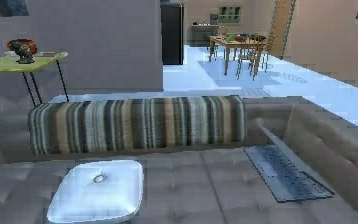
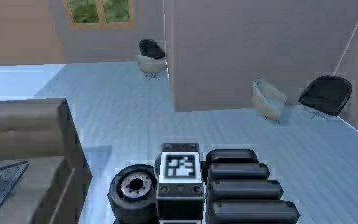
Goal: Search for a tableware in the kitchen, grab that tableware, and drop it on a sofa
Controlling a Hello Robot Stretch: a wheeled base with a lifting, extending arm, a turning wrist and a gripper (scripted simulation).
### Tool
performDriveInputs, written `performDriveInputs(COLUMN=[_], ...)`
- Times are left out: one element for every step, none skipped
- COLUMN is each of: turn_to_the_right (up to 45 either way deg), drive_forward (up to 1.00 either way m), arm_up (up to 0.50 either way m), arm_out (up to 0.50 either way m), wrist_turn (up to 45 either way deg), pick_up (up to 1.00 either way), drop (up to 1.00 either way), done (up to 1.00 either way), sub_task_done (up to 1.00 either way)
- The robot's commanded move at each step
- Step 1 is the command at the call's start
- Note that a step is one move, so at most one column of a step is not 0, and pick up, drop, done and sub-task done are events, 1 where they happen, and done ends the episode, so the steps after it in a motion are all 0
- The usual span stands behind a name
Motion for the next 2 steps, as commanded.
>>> performDriveInputs(turn_to_the_right=[30.0, 0.0], drive_forward=[0.0, 0.25], arm_up=[0.0, 0.0], arm_out=[0.0, 0.0], wrist_turn=[0.0, 0.0], pick_up=[0.0, 0.0], drop=[0.0, 0.0], done=[0.0, 0.0], sub_task_done=[0.0, 0.0])
